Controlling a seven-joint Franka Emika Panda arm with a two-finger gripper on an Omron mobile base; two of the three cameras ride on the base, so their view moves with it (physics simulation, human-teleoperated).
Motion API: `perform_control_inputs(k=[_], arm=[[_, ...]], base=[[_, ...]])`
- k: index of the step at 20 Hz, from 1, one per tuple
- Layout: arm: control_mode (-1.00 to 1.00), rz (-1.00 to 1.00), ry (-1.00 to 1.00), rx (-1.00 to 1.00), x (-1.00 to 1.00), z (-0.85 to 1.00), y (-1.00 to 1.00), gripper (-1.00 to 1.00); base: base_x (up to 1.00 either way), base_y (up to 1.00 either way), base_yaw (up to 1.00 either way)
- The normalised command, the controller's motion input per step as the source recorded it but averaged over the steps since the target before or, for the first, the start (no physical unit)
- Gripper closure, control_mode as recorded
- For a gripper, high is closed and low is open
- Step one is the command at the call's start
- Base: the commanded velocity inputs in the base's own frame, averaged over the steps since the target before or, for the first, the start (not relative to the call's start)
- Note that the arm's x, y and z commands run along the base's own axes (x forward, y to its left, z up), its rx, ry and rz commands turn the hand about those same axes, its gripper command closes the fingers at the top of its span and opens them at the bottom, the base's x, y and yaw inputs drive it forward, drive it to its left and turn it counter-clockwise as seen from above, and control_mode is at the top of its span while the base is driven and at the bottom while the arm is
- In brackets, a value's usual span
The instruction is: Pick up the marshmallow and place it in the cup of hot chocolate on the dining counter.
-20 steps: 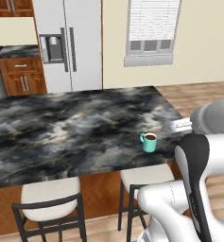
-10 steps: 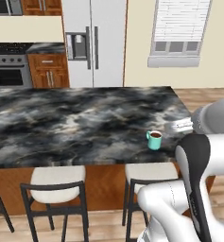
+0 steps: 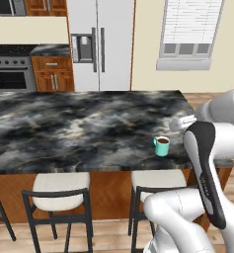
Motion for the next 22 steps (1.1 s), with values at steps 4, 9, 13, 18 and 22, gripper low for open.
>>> perform_control_inputs(k=[4,9,13,18,22], arm=[[-1.0,0.15,0.05,0.01,0.79,-0.39,-0.37,1.0],[-1.0,0.1,0.06,0.0,0.68,-0.39,-0.2,1.0],[-1.0,0.11,0.0,0.0,0.41,-0.36,-0.16,1.0],[-1.0,0.15,0.0,0.0,0.39,-0.28,-0.26,1.0],[-1.0,0.24,0.0,0.0,0.33,-0.28,-0.26,1.0]], base=[[0.0,0.0,0.0],[0.0,0.0,0.0],[0.0,0.0,0.0],[0.0,0.0,0.0],[0.0,0.0,0.0]])
